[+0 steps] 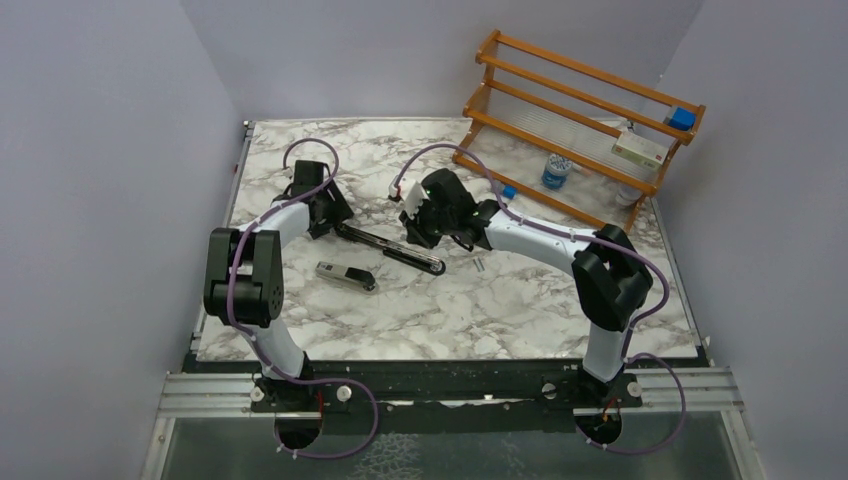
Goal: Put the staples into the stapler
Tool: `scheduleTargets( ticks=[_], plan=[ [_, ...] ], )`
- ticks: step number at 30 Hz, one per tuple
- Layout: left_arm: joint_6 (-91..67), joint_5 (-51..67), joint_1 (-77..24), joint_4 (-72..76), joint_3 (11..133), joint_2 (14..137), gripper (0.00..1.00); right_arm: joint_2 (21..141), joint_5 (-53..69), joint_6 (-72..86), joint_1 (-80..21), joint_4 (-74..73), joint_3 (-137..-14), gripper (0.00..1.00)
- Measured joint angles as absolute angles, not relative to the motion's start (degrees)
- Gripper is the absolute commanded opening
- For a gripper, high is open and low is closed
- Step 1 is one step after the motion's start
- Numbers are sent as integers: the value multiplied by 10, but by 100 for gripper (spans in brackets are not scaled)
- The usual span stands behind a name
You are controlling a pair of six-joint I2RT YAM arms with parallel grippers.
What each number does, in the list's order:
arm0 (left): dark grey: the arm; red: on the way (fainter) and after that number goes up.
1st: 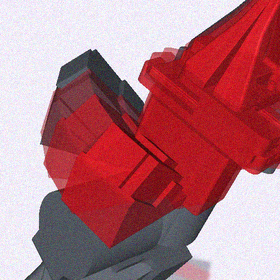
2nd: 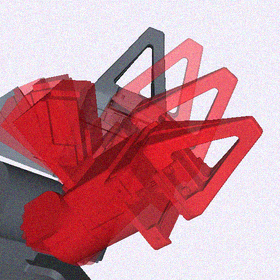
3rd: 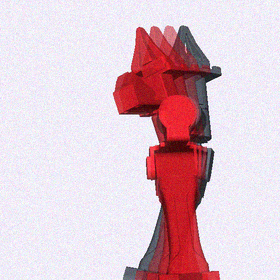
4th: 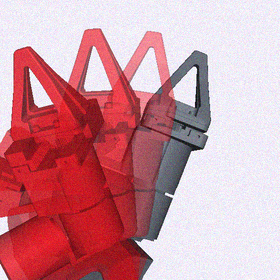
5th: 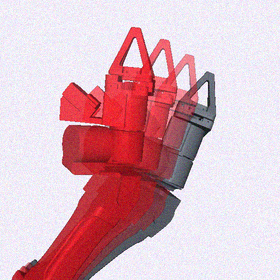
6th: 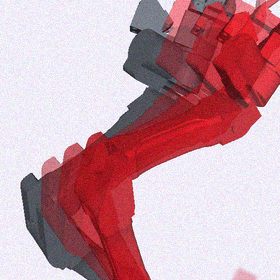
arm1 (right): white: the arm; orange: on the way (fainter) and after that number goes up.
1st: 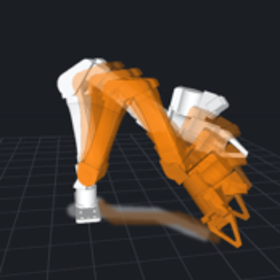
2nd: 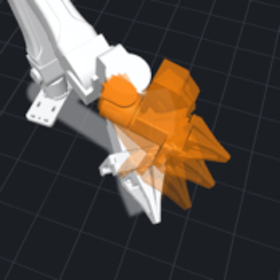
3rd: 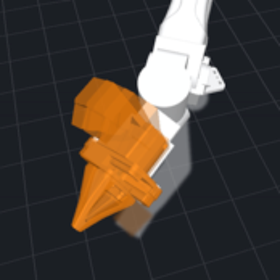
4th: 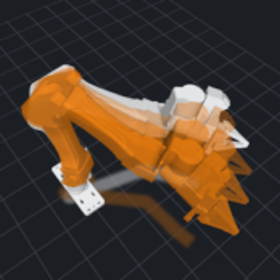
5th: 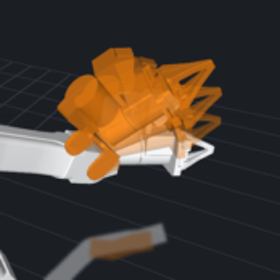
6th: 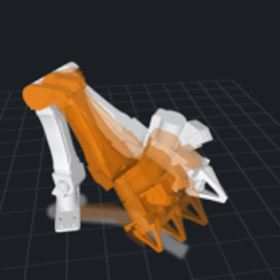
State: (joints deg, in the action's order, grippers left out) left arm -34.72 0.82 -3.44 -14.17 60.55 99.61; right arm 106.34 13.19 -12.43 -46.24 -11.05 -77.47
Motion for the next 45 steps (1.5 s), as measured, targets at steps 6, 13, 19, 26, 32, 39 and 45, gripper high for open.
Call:
scheduleTargets(
  ticks=[6, 13, 19, 26, 32, 39, 45],
  plan=[
    [-354, 8, -34, -139, 593, 1003, 60, 1063, 148, -142, -462, -128, -775, 1],
    [-358, 8, -34, -133, 593, 1006, 53, 1064, 149, -163, -462, -139, -775, 1],
    [-358, 10, -34, -132, 593, 1009, 49, 1072, 149, -172, -462, -148, -775, 1],
    [-358, 10, -34, -131, 593, 1009, 49, 1109, 148, -176, -462, -178, -793, 1],
    [-357, 10, -34, -131, 593, 1009, 49, 1114, 145, -176, -463, -190, -796, 1],
    [-357, 11, -34, -131, 593, 1009, 49, 1113, 128, -167, -464, -189, -796, 1],
    [-355, 10, -34, -131, 593, 1009, 49, 1113, 117, -153, -464, -180, -796, 1]
  ],
)
